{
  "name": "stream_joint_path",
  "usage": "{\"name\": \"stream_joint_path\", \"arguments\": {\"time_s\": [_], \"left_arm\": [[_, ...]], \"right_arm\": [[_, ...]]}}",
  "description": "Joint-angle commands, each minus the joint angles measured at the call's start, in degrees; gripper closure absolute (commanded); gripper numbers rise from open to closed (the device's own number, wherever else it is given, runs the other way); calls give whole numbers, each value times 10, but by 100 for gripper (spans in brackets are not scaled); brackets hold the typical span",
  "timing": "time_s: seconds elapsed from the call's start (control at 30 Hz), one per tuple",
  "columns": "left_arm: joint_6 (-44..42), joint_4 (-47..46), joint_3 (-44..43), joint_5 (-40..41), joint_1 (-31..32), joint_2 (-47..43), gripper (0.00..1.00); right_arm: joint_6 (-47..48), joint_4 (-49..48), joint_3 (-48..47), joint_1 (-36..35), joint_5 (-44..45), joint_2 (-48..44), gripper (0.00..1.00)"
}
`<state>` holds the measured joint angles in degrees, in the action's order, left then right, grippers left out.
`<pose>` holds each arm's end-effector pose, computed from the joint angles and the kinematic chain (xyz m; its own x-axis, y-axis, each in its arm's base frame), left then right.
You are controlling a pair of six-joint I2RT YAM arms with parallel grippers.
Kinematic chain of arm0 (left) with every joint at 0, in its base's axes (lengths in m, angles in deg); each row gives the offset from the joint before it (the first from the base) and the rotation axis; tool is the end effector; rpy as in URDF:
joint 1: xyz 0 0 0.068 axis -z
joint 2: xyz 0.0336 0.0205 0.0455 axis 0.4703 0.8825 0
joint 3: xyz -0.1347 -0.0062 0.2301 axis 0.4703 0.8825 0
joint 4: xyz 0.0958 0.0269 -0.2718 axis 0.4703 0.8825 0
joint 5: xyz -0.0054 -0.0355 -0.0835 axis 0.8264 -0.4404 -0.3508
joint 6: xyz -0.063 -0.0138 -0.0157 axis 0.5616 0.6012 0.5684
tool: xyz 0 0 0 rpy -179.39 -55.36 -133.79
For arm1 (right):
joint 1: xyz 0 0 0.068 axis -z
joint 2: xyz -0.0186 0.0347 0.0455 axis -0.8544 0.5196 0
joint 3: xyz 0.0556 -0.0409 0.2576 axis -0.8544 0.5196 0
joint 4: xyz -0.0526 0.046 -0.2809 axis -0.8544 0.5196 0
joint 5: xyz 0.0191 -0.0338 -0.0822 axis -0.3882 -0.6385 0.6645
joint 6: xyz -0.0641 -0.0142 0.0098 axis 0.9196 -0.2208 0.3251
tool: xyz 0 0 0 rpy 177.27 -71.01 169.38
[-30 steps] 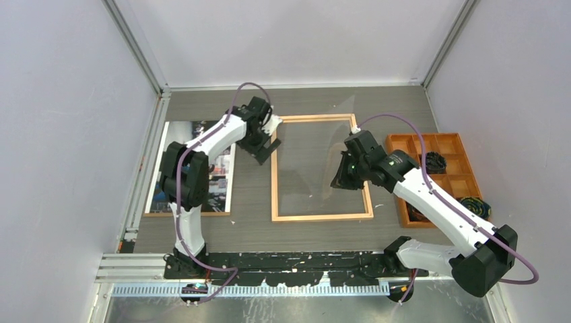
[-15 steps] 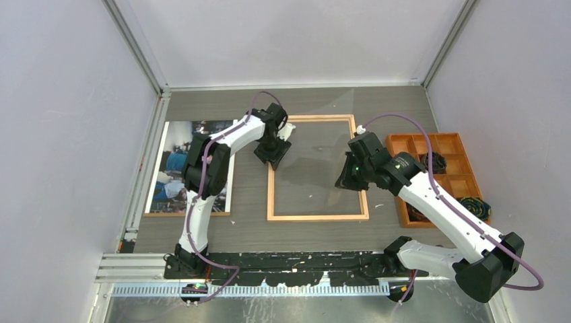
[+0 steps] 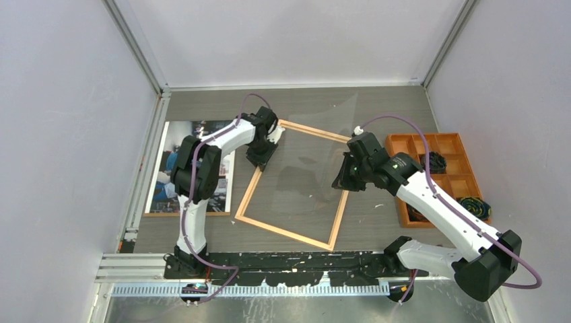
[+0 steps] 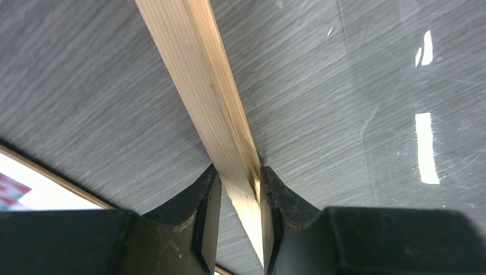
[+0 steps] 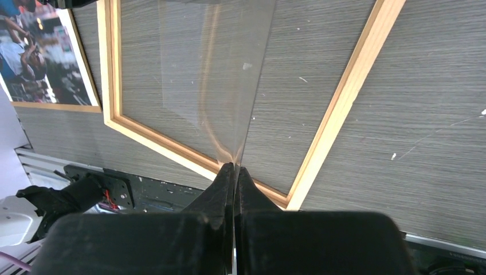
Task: Put the photo into the frame
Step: Move the photo frame to the center of the board.
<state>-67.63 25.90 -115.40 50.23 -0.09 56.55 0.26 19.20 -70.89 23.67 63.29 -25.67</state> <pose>0.3921 -0.2106 0.1344 -0.8339 0.5076 -0.2170 0.5251 0.8505 -0.0285 0.2079 0.1469 0.2842 -0.8821 0.2323 -0.4097 0.0459 0.9082 0.4161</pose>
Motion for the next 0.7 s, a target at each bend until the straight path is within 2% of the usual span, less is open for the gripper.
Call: {"name": "stream_joint_path", "arguments": {"time_s": [0.0, 0.13, 0.27, 0.37, 0.47, 0.67], "left_arm": [[-27, 5, 44, 29, -13, -38, 76], [-5, 30, 60, -32, -18, -73, 67], [-4, 50, 54, -77, -29, -107, 41], [-12, 66, 45, -99, -57, -127, 33], [-31, 65, 54, -99, -84, -144, 33], [-56, 44, 118, -103, -92, -151, 42]], "right_arm": [[-11, -53, 9, 1, -31, 12, 99], [-13, -68, 12, 1, -43, 23, 99], [-7, -73, 3, 1, -48, 27, 99], [0, -71, -7, 3, -50, 38, 99], [4, -77, -11, 10, -60, 56, 99], [21, -97, -34, 23, -71, 101, 99]]}}
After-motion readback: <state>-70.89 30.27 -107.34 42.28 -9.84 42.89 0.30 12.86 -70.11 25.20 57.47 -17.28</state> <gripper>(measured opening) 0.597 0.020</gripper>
